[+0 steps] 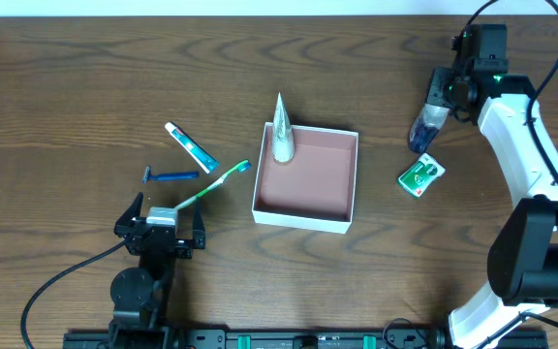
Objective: Pack container
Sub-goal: 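Move the right gripper to the blue soap pump bottle and grasp it, then carry the pump bottle into the box beside the Pantene bottle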
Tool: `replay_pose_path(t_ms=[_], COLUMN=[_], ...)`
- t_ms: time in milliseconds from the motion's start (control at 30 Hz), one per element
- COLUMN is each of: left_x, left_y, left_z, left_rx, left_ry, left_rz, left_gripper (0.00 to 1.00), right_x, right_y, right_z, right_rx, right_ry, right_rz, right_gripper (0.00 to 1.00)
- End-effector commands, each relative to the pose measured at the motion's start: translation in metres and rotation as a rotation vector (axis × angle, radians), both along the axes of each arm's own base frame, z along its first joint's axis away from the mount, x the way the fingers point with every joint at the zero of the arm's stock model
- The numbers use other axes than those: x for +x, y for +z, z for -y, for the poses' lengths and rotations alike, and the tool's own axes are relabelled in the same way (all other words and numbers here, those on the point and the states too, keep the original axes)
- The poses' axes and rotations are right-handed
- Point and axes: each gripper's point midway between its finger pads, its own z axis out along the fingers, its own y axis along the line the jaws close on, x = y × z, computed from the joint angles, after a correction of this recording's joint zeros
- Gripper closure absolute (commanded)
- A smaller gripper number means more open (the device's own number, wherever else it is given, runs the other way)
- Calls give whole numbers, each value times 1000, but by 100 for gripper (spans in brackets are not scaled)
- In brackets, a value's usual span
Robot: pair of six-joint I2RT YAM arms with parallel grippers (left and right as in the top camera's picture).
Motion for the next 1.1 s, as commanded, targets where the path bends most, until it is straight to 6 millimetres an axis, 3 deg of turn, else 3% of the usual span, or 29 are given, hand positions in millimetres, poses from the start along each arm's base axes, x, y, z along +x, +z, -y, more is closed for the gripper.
replay_pose_path(t_ms=[0, 133, 300, 467, 667, 800, 1067], left_x=[-1, -1, -1, -1, -1, -1, -1], left_y=[-18, -18, -18, -18, -18, -18, -18], left_z=[-1, -1, -1, -1, -1, -1, -1], left_rx=[19, 19, 19, 19, 19, 19, 19], left_ry=[4, 4, 4, 4, 4, 4, 4], left_rz=[-52, -52, -52, -52, -52, -52, -52], left_gripper=[2, 2, 2, 2, 2, 2, 2], right_x=[5, 8, 6, -18, -57, -78, -90], right_y=[9, 23, 69, 130, 180, 188, 172], right_z=[-3, -12, -26, -62, -112, -145, -196], right_rx=[5, 40, 70, 77, 120, 163, 169], right_ry=[30, 73, 131, 228, 319, 339, 357], right_rz=[29, 54, 128, 231, 311, 306, 262], right_gripper=[90, 94, 96, 95, 92, 92, 91])
